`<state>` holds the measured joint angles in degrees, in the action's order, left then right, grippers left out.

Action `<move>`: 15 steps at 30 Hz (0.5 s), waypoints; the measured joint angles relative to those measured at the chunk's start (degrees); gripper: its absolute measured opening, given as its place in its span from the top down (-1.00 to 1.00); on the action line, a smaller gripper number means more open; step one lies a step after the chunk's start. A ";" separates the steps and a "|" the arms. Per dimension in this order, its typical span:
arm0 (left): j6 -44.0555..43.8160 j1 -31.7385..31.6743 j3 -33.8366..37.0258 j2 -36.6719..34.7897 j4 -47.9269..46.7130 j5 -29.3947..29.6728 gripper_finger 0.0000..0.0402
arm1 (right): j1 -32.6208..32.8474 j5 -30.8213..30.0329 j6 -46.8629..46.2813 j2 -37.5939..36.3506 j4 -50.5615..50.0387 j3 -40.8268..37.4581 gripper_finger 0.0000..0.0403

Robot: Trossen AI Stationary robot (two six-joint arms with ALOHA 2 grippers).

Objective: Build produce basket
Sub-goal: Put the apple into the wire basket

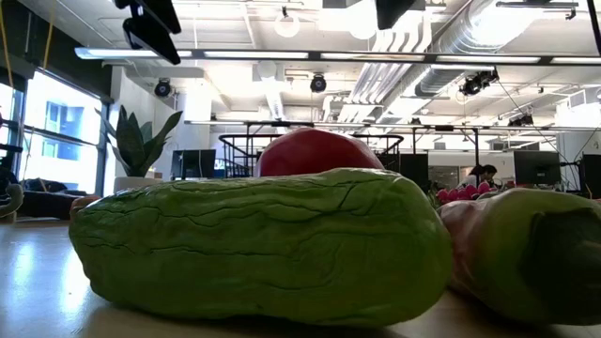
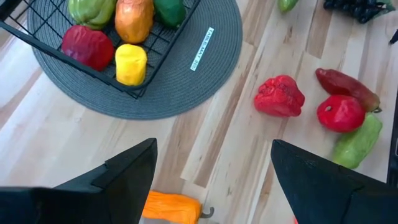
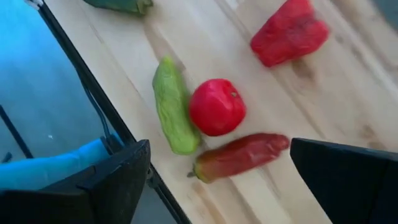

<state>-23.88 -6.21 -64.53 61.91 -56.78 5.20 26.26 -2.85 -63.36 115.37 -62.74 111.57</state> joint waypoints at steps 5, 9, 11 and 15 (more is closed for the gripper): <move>-0.20 0.34 0.00 0.00 -0.02 0.04 -0.52 | 0.04 0.13 -3.32 2.74 1.13 0.02 -0.83; -0.18 0.32 0.00 0.00 -0.78 0.17 -0.52 | 0.04 -0.18 -5.19 4.76 1.33 0.00 -0.83; -0.20 0.32 0.00 0.00 -1.28 0.17 -0.52 | 0.04 -0.32 -5.22 5.85 1.86 0.02 -0.83; -0.20 0.32 0.00 0.00 -2.65 0.15 -0.52 | 0.04 -0.57 -5.81 8.34 2.88 0.02 -0.83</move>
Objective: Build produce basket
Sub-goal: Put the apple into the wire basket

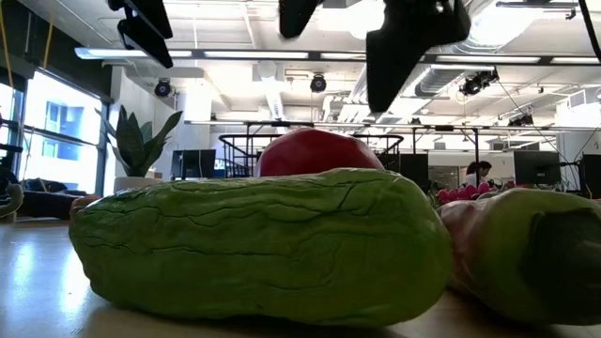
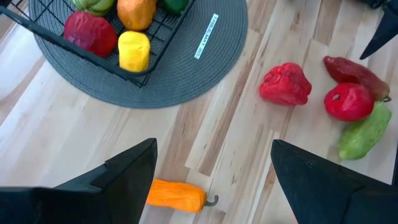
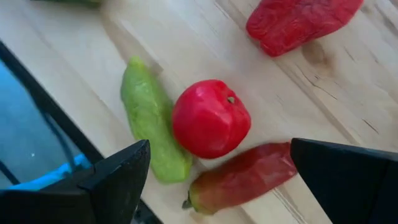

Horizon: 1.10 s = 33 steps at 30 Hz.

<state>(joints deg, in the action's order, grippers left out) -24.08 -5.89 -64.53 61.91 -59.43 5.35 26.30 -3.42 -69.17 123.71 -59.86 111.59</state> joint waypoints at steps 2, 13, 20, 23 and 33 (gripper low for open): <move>-0.13 0.00 0.00 0.00 -0.51 0.02 -0.52 | 0.00 0.00 -0.04 1.11 0.72 0.00 -0.83; -0.40 -0.02 0.00 0.00 -3.87 1.75 -0.52 | 0.35 -1.35 -1.59 6.01 2.89 0.00 -0.83; 0.20 0.00 0.00 0.00 -4.05 1.74 -0.52 | 0.37 -1.86 -2.60 8.44 3.81 0.00 -0.83; 0.76 -0.01 0.00 0.00 -4.05 1.74 -0.52 | 0.37 -1.86 -2.97 8.53 3.84 0.00 -0.78; 1.75 0.00 0.00 0.00 -4.25 1.72 -0.52 | 0.37 0.72 -4.06 8.00 1.93 0.11 -0.28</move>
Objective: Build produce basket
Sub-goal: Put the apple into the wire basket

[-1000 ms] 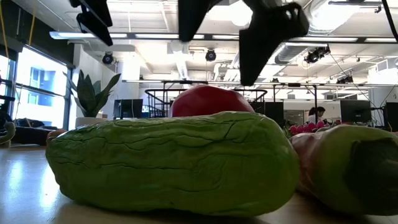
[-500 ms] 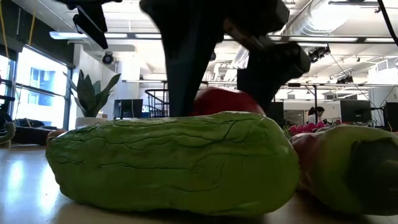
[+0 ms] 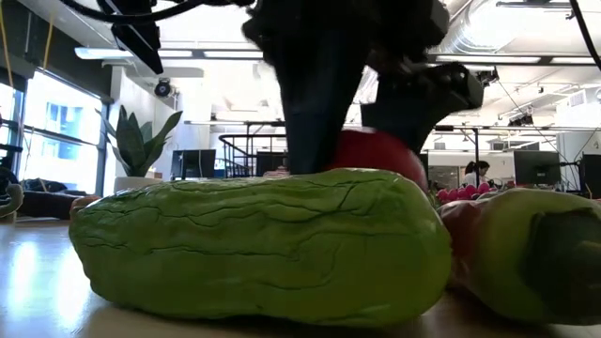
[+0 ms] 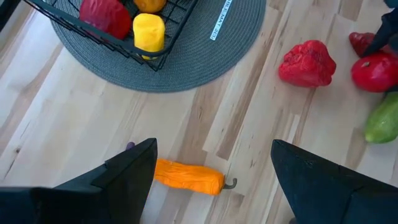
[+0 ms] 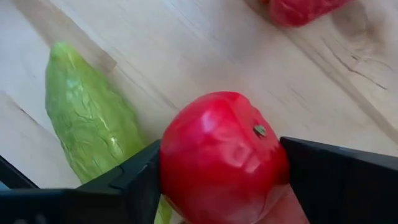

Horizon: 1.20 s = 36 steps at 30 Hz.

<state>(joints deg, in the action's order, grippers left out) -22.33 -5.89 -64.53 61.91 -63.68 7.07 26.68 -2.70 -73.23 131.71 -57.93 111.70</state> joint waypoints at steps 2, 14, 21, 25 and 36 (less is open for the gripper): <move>0.00 -0.02 0.00 0.00 0.00 0.00 -0.52 | 0.01 -0.07 0.02 -0.99 -0.25 0.00 -0.27; 0.00 -0.02 0.00 0.00 -0.03 0.00 -0.52 | -1.18 -5.05 -0.02 -8.24 -1.49 0.00 -0.28; 0.00 -0.02 0.00 0.00 0.00 -0.02 -0.52 | -5.01 -9.68 1.26 -12.40 -1.41 0.00 -0.28; 0.00 -0.01 0.00 0.00 0.00 -0.02 -0.52 | -8.11 -12.22 3.85 -14.54 -1.41 0.00 -0.28; 2.60 -0.01 0.00 0.00 0.04 -0.02 -0.52 | -18.40 -16.32 14.46 -19.19 -3.37 0.00 -0.28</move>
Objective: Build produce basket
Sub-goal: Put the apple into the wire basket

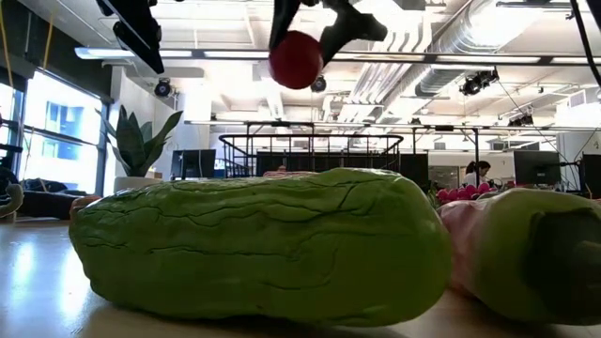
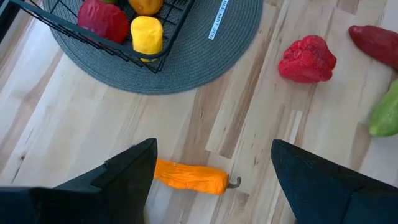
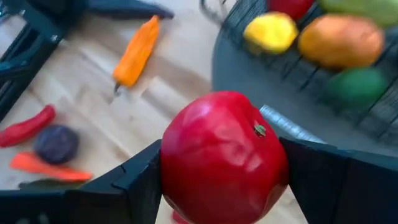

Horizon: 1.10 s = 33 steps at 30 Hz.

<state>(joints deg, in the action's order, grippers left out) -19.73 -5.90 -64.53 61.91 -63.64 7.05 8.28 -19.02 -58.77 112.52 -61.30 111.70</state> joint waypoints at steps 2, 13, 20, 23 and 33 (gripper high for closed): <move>0.47 -0.01 0.00 0.00 -0.01 0.00 -0.52 | -2.01 0.20 3.20 -0.52 -1.21 0.00 -0.28; 1.39 -0.01 0.00 -0.04 0.02 0.00 -0.52 | -13.28 4.12 19.03 -1.04 -14.76 0.00 -0.28; -0.81 0.00 0.00 -0.02 0.04 1.06 -0.52 | -18.43 7.25 29.46 -1.04 -17.47 0.00 -0.28; -1.30 -0.01 0.00 -0.02 0.04 1.16 -0.52 | -19.90 8.90 34.01 -1.04 -17.87 0.00 -0.28; -2.81 -0.01 0.00 0.00 0.13 1.31 -0.52 | -23.90 12.64 46.49 1.69 -19.06 0.00 -0.31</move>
<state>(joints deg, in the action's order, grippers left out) -22.53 -5.91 -64.53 61.91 -63.51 8.36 -15.62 -6.38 -12.28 114.21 -80.36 111.70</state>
